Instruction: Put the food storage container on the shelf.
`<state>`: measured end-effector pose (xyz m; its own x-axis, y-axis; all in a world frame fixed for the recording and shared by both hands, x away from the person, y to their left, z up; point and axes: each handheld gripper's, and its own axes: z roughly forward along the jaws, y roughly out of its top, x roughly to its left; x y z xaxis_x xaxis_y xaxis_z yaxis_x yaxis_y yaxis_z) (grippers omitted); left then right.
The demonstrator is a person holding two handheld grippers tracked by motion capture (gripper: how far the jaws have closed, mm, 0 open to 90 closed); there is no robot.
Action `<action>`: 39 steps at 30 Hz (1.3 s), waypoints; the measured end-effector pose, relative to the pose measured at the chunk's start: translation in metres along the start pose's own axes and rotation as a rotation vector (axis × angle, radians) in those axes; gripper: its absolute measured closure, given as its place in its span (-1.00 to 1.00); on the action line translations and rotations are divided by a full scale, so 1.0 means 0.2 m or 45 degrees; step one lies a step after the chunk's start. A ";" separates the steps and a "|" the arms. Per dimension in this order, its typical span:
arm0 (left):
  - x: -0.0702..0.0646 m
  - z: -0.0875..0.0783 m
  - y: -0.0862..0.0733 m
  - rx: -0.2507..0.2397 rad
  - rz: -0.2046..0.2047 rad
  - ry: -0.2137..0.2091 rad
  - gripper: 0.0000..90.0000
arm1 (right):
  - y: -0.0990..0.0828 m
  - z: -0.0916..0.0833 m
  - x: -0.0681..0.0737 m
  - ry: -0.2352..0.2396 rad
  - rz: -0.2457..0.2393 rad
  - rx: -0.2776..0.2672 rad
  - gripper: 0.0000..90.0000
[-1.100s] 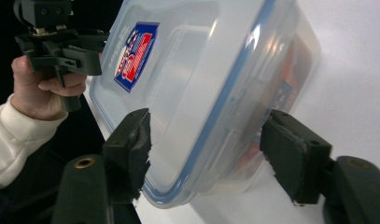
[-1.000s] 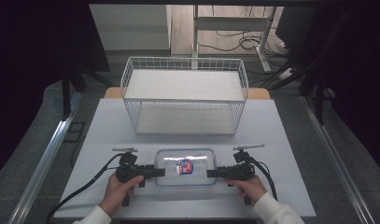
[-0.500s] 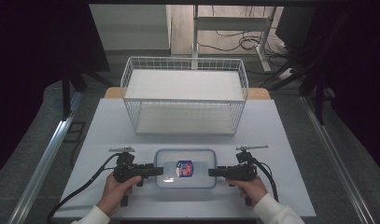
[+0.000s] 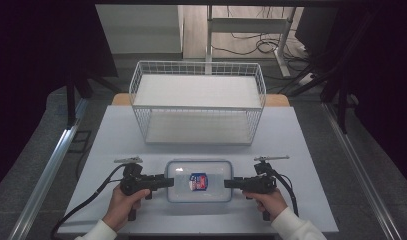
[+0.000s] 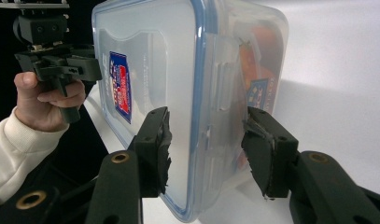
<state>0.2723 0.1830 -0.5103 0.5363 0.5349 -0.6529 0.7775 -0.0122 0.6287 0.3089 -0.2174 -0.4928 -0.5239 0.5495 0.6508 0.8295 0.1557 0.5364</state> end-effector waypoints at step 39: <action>0.35 0.13 0.39 -0.087 0.051 0.022 0.09 | 0.43 0.17 -0.16 -0.095 -0.101 -0.122 0.14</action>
<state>0.3785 0.1981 -0.5174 0.5605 0.5497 -0.6194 0.7310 0.0230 0.6820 0.4037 -0.1934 -0.4864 -0.5681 0.5988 0.5646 0.7621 0.1238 0.6355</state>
